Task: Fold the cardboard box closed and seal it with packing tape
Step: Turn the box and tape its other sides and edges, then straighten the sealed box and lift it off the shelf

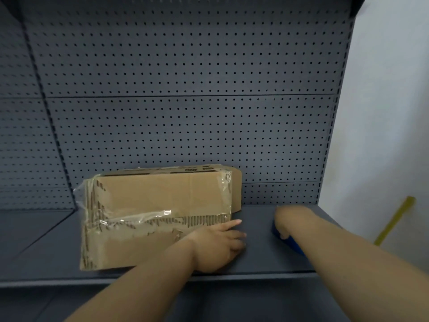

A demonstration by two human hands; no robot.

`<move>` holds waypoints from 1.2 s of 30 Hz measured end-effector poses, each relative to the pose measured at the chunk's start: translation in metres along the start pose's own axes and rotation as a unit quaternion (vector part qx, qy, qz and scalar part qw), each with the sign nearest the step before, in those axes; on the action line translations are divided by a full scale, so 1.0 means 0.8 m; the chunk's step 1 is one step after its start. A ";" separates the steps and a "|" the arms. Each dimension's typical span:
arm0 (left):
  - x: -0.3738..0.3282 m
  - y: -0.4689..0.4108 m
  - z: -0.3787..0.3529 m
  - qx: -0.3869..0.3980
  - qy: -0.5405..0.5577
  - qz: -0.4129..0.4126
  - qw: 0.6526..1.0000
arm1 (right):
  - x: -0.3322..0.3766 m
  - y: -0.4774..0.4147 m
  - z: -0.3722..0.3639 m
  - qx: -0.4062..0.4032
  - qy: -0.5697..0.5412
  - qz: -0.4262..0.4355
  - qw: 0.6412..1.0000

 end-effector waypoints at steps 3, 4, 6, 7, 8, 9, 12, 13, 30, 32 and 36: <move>0.003 0.004 0.016 -0.086 0.004 0.032 0.996 | -0.010 0.000 -0.021 0.008 -0.036 -0.008 0.999; 0.005 0.006 0.021 -0.106 -0.002 0.047 0.993 | -0.006 0.003 -0.016 -0.031 -0.065 0.007 0.997; 0.010 0.011 0.025 -0.113 -0.013 0.077 0.991 | 0.002 0.013 -0.011 -0.092 -0.116 0.018 0.989; 0.011 0.013 0.025 -0.109 -0.014 0.083 0.990 | 0.004 0.011 -0.015 -0.099 -0.140 0.012 0.985; 0.012 0.015 0.026 -0.103 -0.011 0.084 0.991 | 0.004 0.008 -0.023 -0.093 -0.153 0.003 0.984; 0.014 0.017 0.027 -0.096 -0.007 0.086 0.992 | 0.005 0.002 -0.027 -0.090 -0.161 -0.001 0.983; 0.015 0.017 0.026 -0.089 0.008 0.085 0.992 | 0.021 -0.002 -0.016 -0.115 -0.134 0.046 0.983; 0.013 0.017 0.026 -0.090 0.010 0.083 0.992 | 0.031 -0.003 -0.011 -0.116 -0.131 0.066 0.982; 0.006 0.051 0.023 -0.183 0.171 0.084 0.964 | 0.110 0.206 0.111 -0.359 -0.402 0.367 0.758; 0.021 0.091 0.029 -0.230 0.191 0.126 0.946 | 0.122 0.203 0.101 -0.382 -0.315 0.326 0.805; 0.073 0.217 0.010 -0.331 0.233 0.414 0.815 | 0.130 0.214 0.084 -0.401 -0.287 0.297 0.818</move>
Point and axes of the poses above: each hand's wrist, its own y-axis away from the middle knuckle, its own z-axis out of the back of the hand, x = y × z, the point moved 8 cm from there along -y, towards the middle knuckle, and after that the axes turned 6 degrees about x, right-handed, at the moved point
